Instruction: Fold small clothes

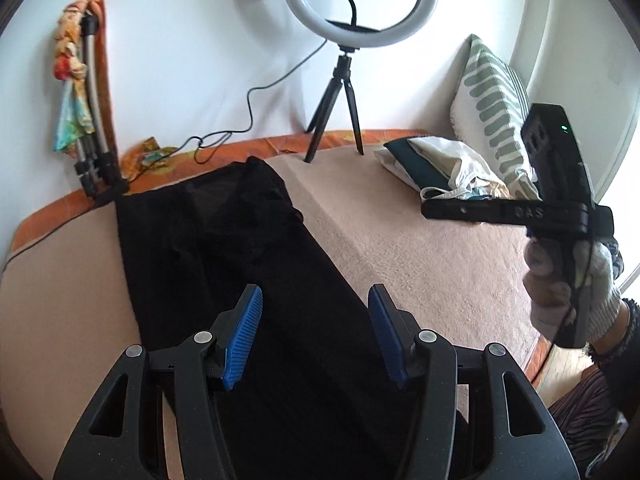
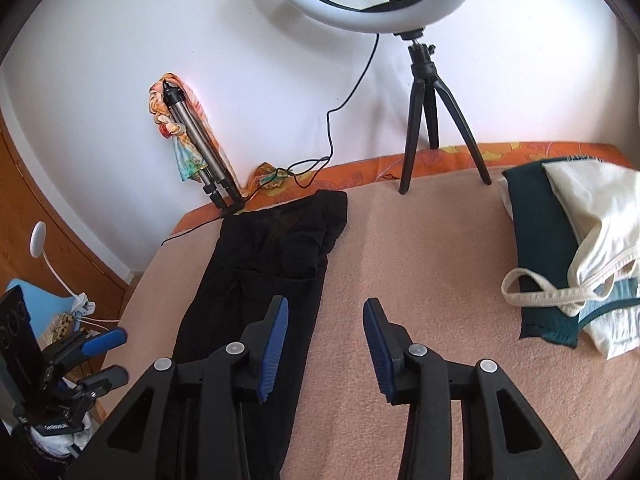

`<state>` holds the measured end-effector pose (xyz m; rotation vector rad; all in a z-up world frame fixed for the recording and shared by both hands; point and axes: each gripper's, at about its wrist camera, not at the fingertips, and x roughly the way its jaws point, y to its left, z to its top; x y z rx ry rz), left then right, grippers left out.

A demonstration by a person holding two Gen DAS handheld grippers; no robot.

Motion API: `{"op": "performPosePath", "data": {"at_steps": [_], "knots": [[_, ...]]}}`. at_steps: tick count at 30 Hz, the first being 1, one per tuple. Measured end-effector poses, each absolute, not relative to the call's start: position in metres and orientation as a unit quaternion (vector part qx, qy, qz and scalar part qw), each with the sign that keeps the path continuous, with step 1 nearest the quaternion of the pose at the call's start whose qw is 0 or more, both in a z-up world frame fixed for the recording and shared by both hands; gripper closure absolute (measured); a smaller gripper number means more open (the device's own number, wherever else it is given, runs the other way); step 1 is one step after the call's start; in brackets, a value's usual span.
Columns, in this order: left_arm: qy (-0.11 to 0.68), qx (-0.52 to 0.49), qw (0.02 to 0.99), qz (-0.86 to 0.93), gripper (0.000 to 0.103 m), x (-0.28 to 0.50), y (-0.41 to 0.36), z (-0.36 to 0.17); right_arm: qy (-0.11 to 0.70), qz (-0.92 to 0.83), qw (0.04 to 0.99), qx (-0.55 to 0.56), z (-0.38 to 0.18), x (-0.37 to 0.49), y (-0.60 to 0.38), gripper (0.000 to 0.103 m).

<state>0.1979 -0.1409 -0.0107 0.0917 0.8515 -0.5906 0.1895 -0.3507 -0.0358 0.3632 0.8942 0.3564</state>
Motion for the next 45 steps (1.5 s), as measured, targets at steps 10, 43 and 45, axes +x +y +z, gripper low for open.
{"op": "performPosePath", "data": {"at_steps": [10, 43, 45], "knots": [[0.419, 0.168, 0.854, -0.258, 0.049, 0.283, -0.215, -0.07, 0.492, 0.2, 0.834, 0.152, -0.074, 0.089, -0.296, 0.075], [0.381, 0.07, 0.92, -0.051, 0.044, 0.384, -0.13, -0.056, 0.527, 0.227, 0.819, 0.023, -0.117, 0.059, -0.254, 0.079], [0.362, 0.071, 0.927, -0.062, 0.044, 0.371, -0.123, -0.038, 0.526, 0.232, 0.817, 0.035, -0.116, 0.059, -0.257, 0.079]]}}
